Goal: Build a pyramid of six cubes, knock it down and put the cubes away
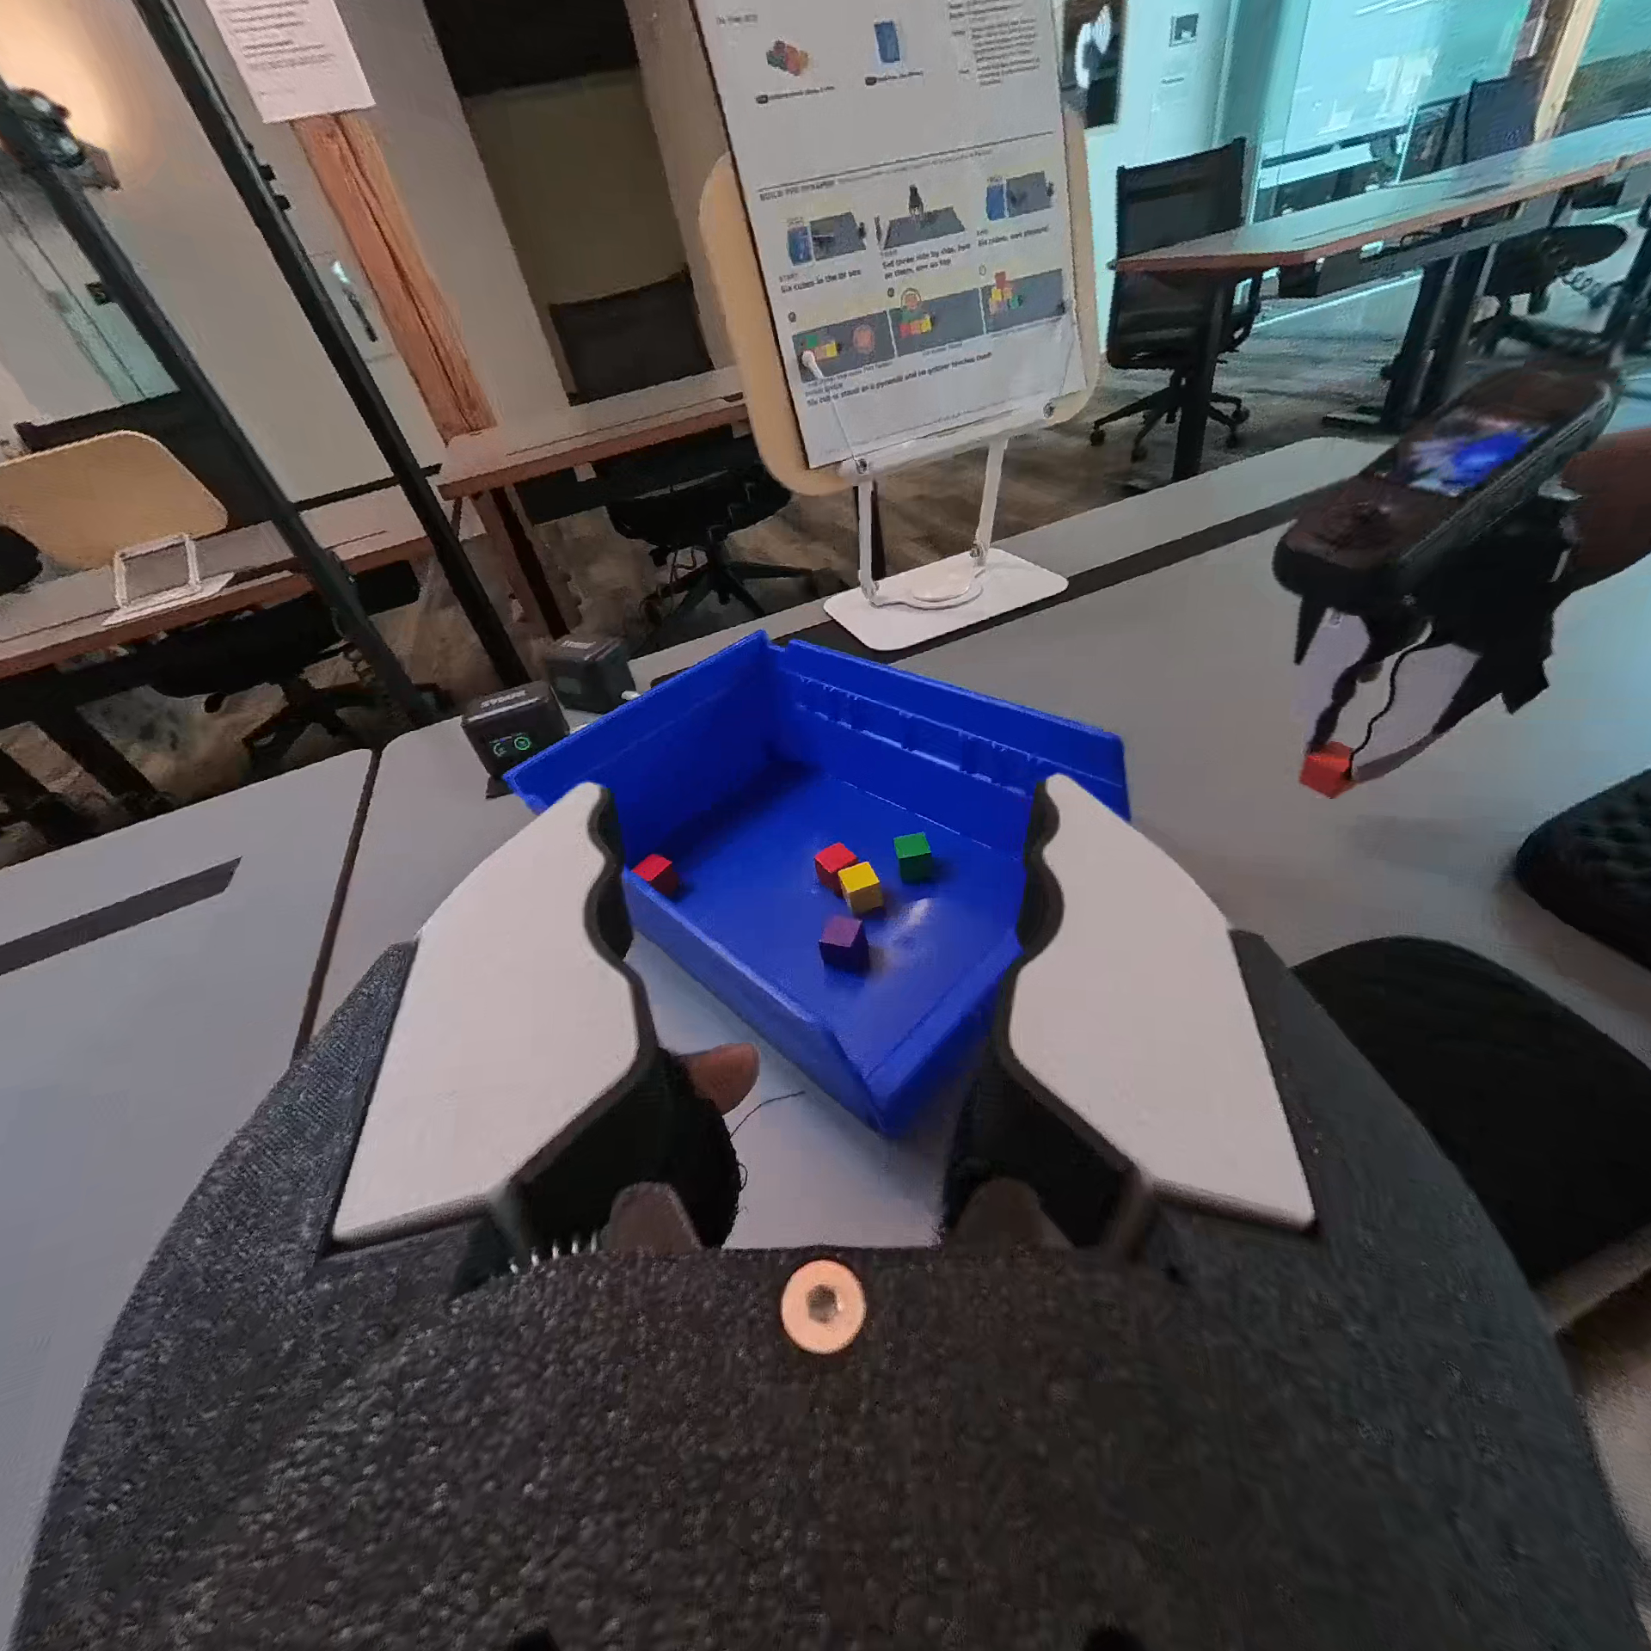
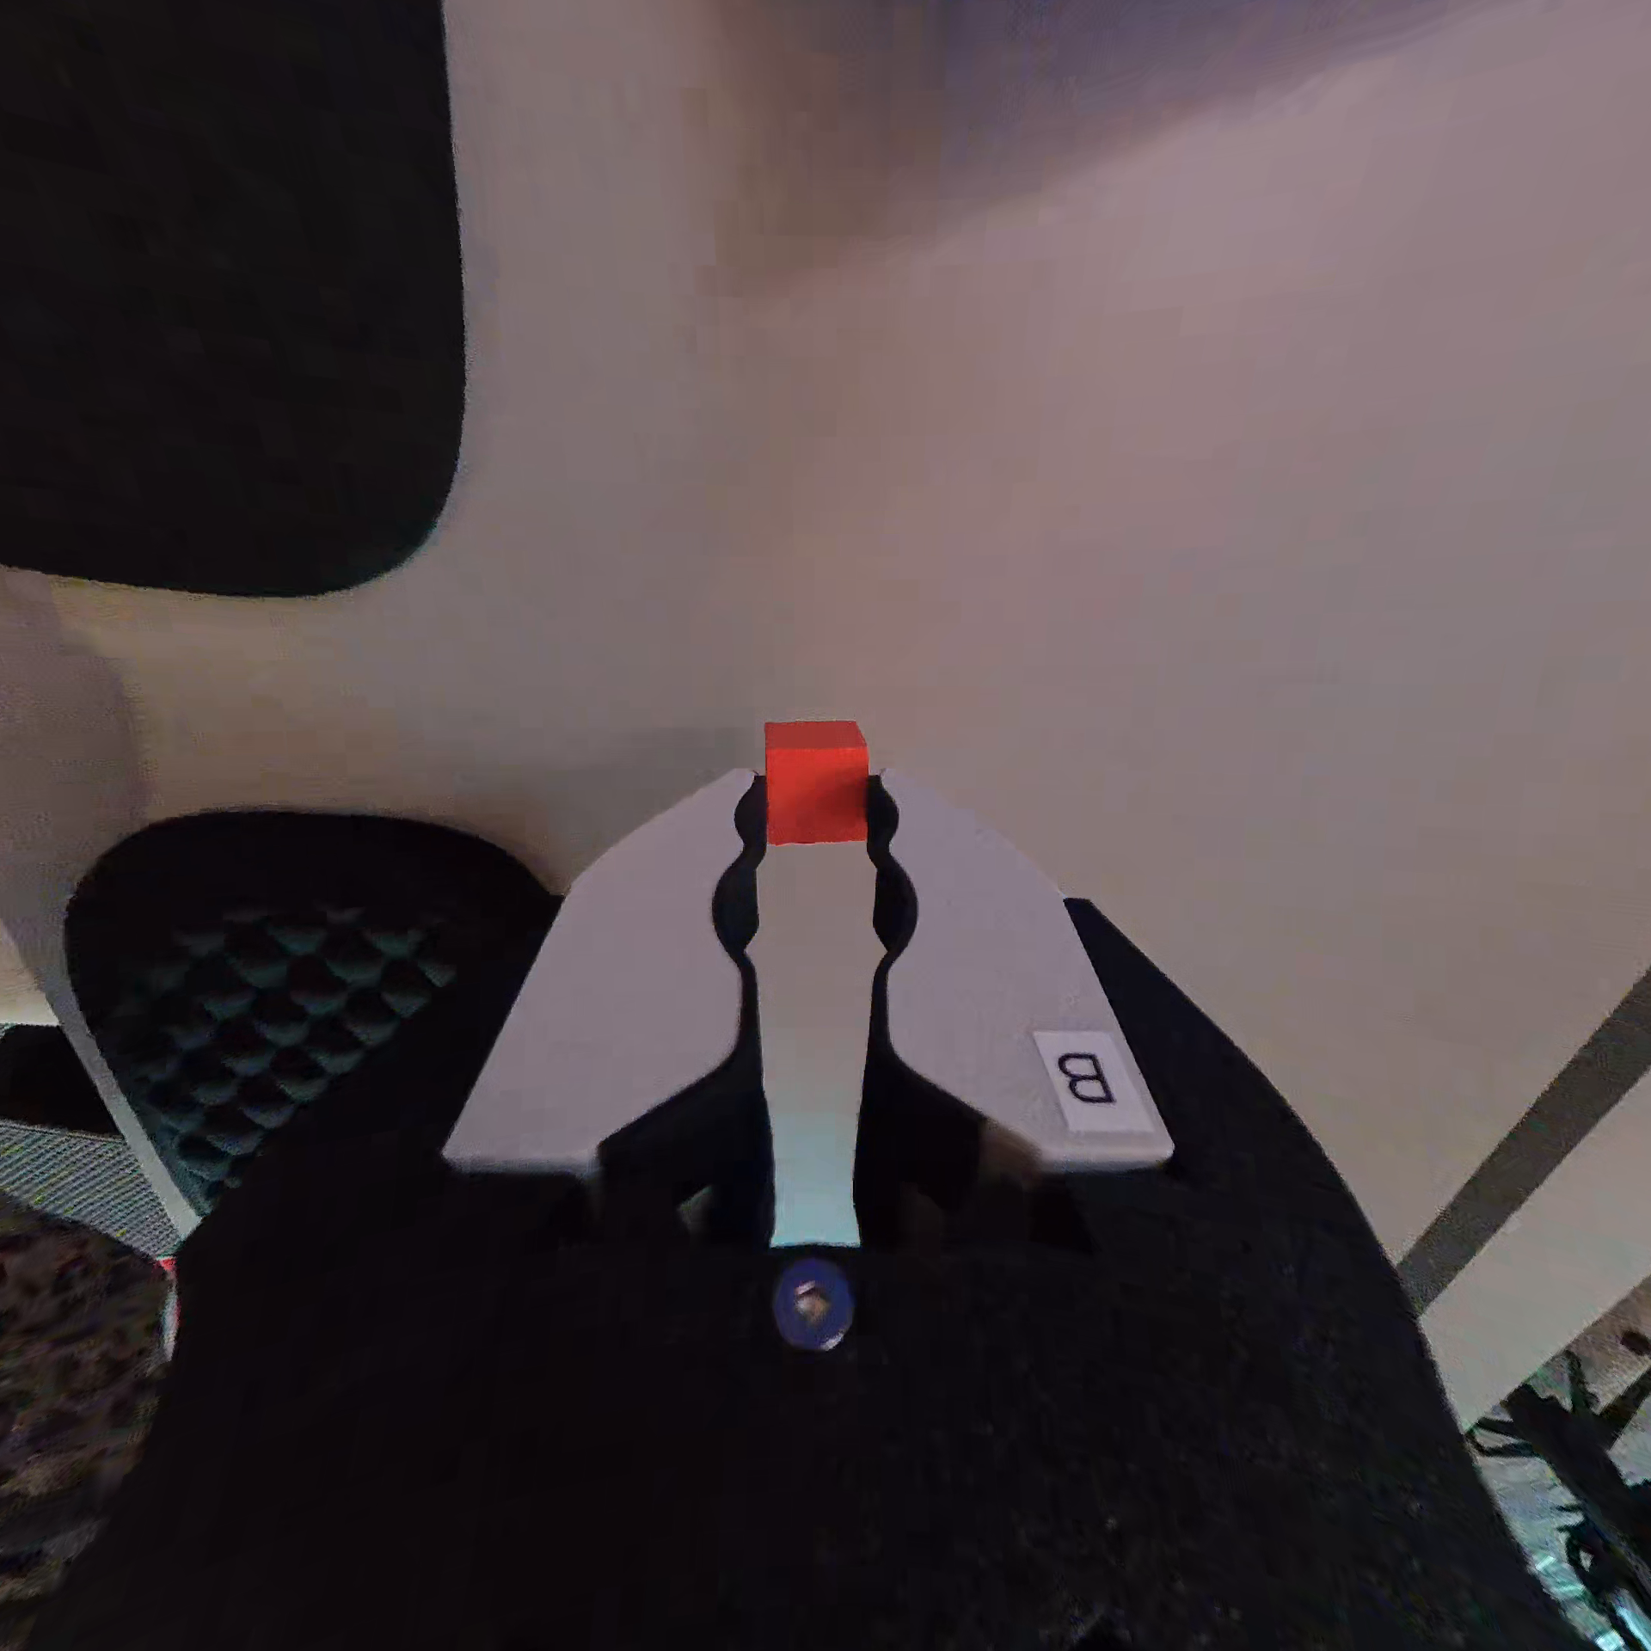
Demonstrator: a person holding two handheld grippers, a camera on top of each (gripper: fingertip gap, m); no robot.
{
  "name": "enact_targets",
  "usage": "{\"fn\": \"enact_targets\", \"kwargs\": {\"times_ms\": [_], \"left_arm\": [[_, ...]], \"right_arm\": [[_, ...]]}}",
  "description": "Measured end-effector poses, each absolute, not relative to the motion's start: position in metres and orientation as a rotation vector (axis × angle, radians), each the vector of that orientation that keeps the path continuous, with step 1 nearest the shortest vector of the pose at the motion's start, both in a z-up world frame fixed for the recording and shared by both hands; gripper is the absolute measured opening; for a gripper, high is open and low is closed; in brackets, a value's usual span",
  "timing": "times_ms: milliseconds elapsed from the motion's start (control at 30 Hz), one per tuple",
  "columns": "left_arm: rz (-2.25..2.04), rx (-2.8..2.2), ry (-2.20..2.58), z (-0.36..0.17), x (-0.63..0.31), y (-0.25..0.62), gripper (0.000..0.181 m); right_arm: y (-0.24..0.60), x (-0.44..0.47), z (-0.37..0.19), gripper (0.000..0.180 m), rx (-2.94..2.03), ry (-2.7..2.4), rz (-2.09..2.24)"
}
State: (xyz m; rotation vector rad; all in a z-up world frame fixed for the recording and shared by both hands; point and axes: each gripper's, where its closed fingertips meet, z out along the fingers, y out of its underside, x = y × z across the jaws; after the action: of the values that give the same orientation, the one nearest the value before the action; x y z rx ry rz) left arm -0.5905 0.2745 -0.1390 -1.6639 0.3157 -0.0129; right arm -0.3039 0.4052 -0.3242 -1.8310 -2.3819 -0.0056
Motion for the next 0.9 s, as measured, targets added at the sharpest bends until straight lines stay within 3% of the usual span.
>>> {"fn": "enact_targets", "kwargs": {"times_ms": [33, 900], "left_arm": [[-0.017, -1.656, 0.33, -0.137, -0.586, 0.275, 0.086], [-0.017, -1.687, 0.381, -0.144, -0.578, 0.284, 0.086]], "right_arm": [[0.407, -0.299, -0.331, 0.021, -1.854, -2.369, -0.008], [0.415, -0.295, -0.36, 0.022, -2.069, -2.164, 0.048]]}}
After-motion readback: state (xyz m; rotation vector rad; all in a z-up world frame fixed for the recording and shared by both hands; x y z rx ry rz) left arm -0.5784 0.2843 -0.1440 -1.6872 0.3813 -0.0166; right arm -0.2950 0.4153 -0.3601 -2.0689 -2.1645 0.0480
